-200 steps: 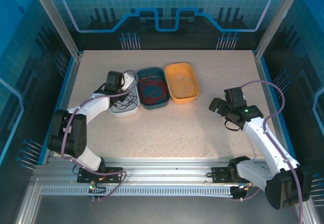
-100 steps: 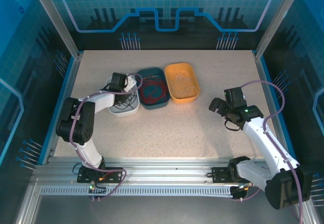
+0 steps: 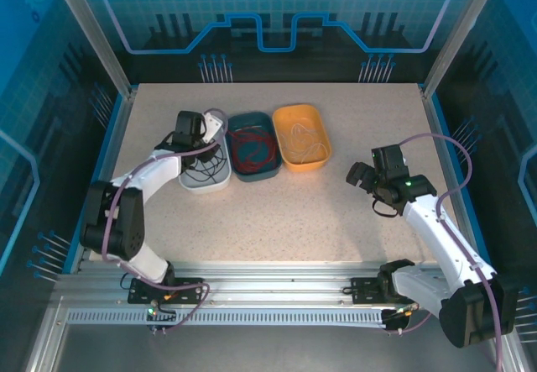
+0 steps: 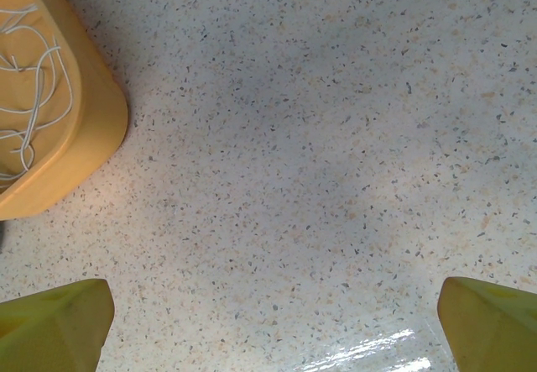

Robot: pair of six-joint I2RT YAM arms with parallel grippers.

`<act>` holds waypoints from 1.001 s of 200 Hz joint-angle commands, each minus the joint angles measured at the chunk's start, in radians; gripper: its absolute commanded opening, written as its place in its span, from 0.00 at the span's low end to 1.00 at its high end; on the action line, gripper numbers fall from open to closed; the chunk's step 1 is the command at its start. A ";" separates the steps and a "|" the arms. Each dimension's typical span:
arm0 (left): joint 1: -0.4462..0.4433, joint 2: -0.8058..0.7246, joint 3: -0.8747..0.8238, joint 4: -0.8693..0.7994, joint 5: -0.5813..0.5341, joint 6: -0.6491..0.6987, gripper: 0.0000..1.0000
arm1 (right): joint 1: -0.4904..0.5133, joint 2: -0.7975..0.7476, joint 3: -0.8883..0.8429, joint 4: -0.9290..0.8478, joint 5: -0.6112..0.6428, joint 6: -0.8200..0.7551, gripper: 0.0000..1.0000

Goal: Untangle the cables

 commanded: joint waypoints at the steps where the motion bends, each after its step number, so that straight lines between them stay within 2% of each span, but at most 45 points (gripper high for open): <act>1: 0.002 -0.119 -0.016 -0.034 0.046 -0.113 0.83 | -0.003 -0.007 0.027 -0.006 0.015 -0.012 1.00; 12: -0.004 -0.173 -0.030 -0.040 0.041 -0.158 0.95 | -0.004 -0.016 0.022 -0.008 0.027 -0.012 1.00; 19: -0.009 -0.206 -0.045 -0.037 0.030 -0.186 0.99 | -0.004 -0.022 0.016 -0.005 0.035 -0.011 1.00; 39: -0.028 -0.299 -0.106 -0.011 -0.014 -0.271 0.99 | -0.003 -0.044 -0.007 0.007 0.054 -0.017 1.00; 57: -0.036 -0.385 -0.179 0.035 -0.064 -0.402 0.99 | -0.003 -0.065 -0.029 0.026 0.077 -0.036 1.00; 81: -0.036 -0.482 -0.307 0.149 -0.069 -0.524 0.99 | -0.004 -0.098 -0.062 0.056 0.124 -0.073 1.00; 102: -0.038 -0.544 -0.405 0.229 -0.073 -0.576 0.99 | -0.004 -0.126 -0.096 0.096 0.167 -0.106 1.00; 157: -0.041 -0.683 -0.623 0.369 -0.136 -0.583 0.99 | -0.006 -0.227 -0.228 0.311 0.211 -0.221 1.00; 200: -0.041 -0.678 -0.725 0.453 -0.152 -0.566 0.99 | -0.006 -0.262 -0.340 0.510 0.245 -0.333 1.00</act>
